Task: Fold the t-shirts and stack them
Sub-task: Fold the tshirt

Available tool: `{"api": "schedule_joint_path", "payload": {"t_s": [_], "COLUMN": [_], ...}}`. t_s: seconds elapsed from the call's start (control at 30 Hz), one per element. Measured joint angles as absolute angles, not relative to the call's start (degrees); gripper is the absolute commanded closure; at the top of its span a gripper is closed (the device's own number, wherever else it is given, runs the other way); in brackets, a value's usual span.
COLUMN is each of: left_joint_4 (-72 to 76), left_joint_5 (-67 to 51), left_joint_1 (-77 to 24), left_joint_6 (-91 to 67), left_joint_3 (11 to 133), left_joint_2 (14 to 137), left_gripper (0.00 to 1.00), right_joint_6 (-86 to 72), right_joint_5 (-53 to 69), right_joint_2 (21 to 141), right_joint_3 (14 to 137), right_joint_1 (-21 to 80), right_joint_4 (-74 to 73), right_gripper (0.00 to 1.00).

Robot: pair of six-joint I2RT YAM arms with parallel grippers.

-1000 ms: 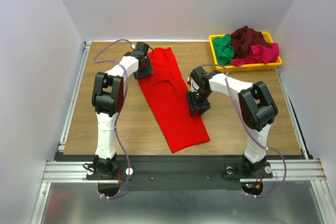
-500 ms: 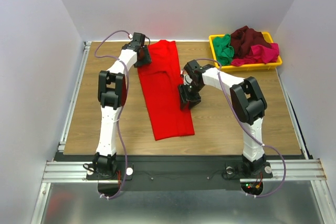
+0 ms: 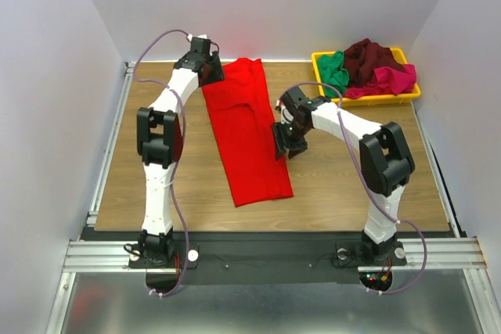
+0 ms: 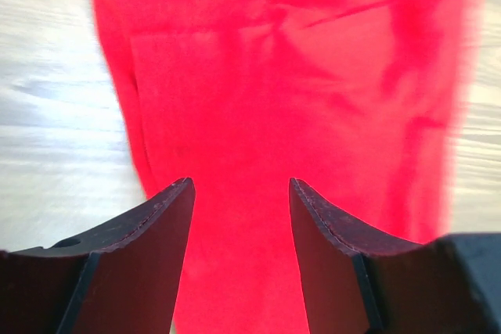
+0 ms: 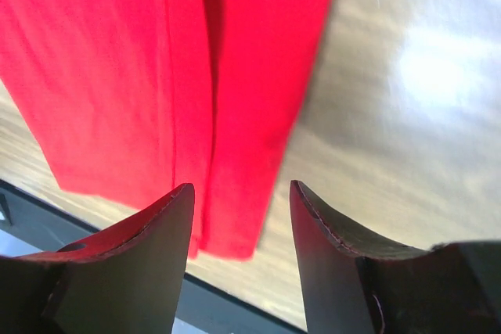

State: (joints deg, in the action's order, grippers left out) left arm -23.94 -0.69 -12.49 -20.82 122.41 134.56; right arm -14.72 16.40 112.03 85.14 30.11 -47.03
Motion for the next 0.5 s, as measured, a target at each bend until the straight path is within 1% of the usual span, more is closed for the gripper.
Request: {"api": "schedule_joint_path", "payload": {"t_s": [0.17, 0.2, 0.27, 0.37, 0.5], "left_joint_4": [-20.9, -20.5, -19.5, -18.0, -17.4], "left_joint_5": [-0.4, -0.6, -1.5, -4.7, -9.0], "left_joint_1": [-15.1, -16.8, -20.7, -27.5, -33.1], "left_joint_6": [-20.8, -20.8, -20.8, -20.9, -20.9], "left_joint_3": [109.2, 105.7, 101.6, 94.0, 83.8], "left_joint_2": [117.0, 112.5, 107.4, 102.2, 101.2], "left_gripper": [0.37, 0.37, 0.37, 0.38, 0.38], "right_joint_6": [-15.2, -15.2, -15.3, -15.4, -15.7], "right_joint_5": [14.7, 14.4, 14.0, 13.9, 14.0], "right_joint_2": [105.4, 104.8, 103.9, 103.3, 102.0], "right_joint_3": [79.0, 78.2, 76.7, 75.2, 72.9], "right_joint_1": [30.1, 30.1, 30.1, 30.1, 30.2], "right_joint_4": [-47.4, -47.4, -47.5, -47.6, -47.8], "right_gripper": [0.42, 0.42, 0.43, 0.43, 0.43]}}
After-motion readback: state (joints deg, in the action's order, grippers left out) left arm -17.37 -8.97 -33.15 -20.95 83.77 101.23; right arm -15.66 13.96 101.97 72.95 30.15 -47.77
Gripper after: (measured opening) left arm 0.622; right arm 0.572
